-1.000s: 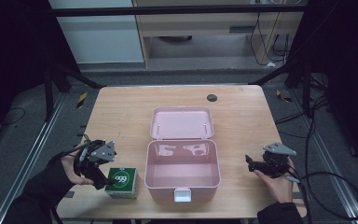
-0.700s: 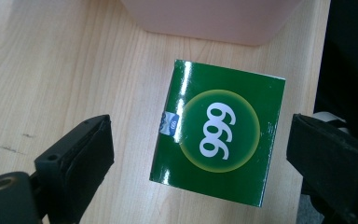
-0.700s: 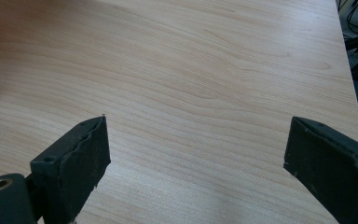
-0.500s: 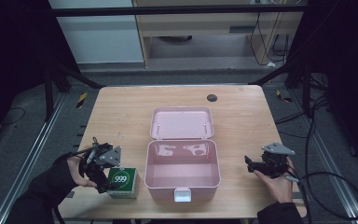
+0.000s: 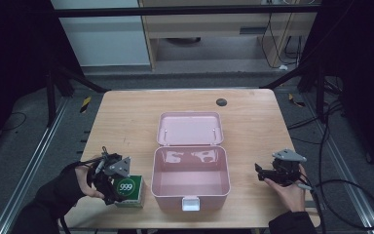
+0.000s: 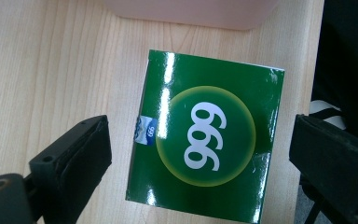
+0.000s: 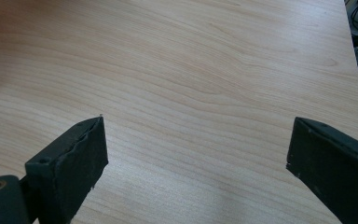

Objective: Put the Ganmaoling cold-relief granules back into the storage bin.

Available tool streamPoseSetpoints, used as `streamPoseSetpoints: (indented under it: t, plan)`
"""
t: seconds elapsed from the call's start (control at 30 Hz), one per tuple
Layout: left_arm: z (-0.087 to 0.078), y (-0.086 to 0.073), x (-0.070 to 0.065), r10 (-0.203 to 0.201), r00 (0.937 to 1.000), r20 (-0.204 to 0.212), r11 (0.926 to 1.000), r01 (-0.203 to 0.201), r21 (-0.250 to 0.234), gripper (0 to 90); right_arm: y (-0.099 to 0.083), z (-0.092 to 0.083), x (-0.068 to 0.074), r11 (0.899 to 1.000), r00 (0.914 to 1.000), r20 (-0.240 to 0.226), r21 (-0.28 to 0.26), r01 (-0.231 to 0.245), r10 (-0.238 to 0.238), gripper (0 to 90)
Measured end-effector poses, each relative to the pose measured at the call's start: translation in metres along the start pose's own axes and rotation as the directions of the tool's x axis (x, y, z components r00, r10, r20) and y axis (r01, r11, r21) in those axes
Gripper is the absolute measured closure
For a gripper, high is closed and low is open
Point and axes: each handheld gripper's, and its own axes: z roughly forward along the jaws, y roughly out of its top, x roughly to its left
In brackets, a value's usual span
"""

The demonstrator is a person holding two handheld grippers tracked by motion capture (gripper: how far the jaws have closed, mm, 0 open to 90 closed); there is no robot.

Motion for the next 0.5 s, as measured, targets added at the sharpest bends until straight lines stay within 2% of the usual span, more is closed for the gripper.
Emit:
streamPoseSetpoints:
  t: [0.13,0.4,0.5]
  plan:
    - [0.002,-0.002,0.0,0.004,1.0,0.002,0.9999,-0.003,-0.015,5.0,0.0,0.001,0.0,1.0,1.0,-0.002,0.005,0.0,0.0,4.5]
    - [0.008,-0.003,0.001,0.018,0.9998,0.007,0.9998,-0.018,0.008,5.5,0.0,0.002,0.001,1.0,1.0,-0.001,0.008,0.004,-0.004,4.1]
    - [0.011,-0.003,0.001,0.008,0.9999,0.009,1.0,-0.008,-0.004,5.5,0.0,0.002,0.001,1.0,1.0,-0.001,0.009,0.006,-0.006,4.1]
